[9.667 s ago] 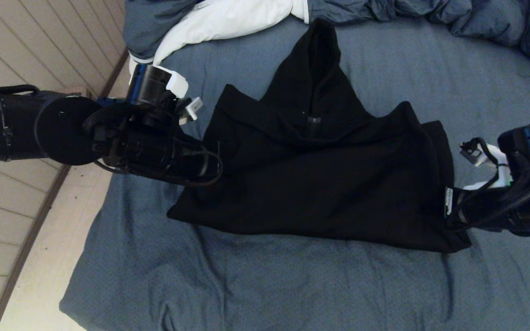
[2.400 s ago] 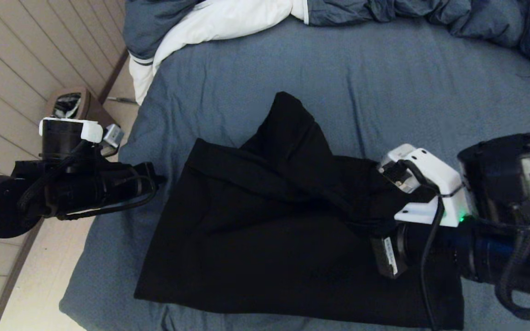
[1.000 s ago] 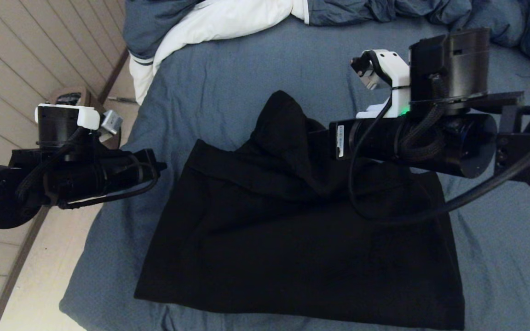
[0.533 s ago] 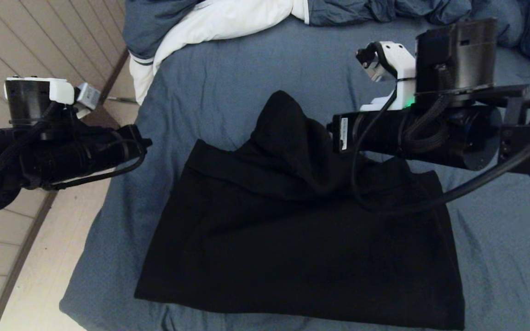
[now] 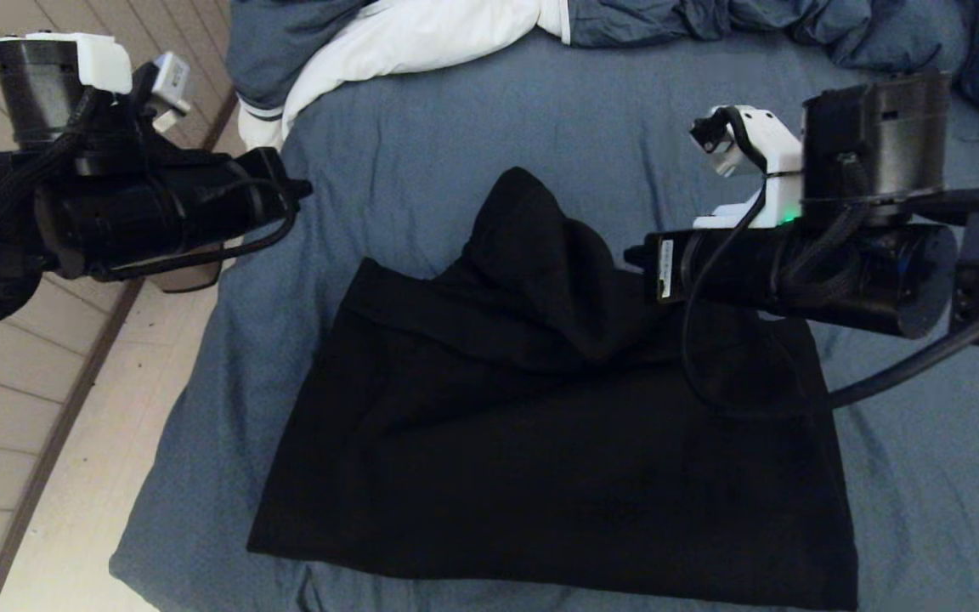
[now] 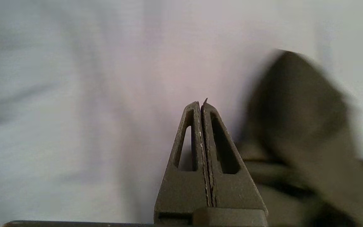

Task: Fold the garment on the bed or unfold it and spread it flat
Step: Fold the black sweatshirt

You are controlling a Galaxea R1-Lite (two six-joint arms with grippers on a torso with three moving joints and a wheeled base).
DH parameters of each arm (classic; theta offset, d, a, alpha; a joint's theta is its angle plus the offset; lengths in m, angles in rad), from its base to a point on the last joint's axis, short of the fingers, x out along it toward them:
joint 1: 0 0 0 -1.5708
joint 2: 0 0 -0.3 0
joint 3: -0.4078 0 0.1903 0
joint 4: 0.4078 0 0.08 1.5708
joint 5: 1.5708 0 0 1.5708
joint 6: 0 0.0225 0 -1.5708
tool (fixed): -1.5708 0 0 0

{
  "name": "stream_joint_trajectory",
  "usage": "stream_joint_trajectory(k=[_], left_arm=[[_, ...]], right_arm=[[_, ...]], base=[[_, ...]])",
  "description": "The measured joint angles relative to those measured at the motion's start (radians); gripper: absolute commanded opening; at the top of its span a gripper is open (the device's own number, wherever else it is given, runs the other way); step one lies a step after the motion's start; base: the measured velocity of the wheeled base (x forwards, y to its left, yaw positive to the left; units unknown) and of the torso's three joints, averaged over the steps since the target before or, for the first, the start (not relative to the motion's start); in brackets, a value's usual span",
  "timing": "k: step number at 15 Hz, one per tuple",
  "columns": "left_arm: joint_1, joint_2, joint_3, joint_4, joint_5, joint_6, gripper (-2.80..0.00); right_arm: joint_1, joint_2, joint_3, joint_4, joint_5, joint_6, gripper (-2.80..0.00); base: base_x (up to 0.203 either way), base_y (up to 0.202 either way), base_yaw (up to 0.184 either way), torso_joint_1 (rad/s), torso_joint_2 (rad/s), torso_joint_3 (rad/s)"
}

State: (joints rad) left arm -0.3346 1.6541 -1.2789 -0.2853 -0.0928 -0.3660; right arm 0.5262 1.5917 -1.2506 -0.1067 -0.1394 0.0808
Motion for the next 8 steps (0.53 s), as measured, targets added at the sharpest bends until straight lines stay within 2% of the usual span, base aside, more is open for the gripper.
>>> stream_joint_trajectory(k=[4,8], left_arm=[[-0.179,0.047,-0.031,0.040,-0.039,-0.002,-2.80],[-0.284,0.108,-0.029,0.041,-0.048,-0.008,-2.80]], right_arm=[[-0.042,-0.005,0.038,-0.084,0.031,-0.006,-2.80],[-0.109,-0.013,0.016,-0.088,0.093,-0.009,-2.80]], base=[[0.000,0.000,0.000,0.000,0.00,0.000],[0.000,0.000,0.000,0.000,0.00,0.000]])
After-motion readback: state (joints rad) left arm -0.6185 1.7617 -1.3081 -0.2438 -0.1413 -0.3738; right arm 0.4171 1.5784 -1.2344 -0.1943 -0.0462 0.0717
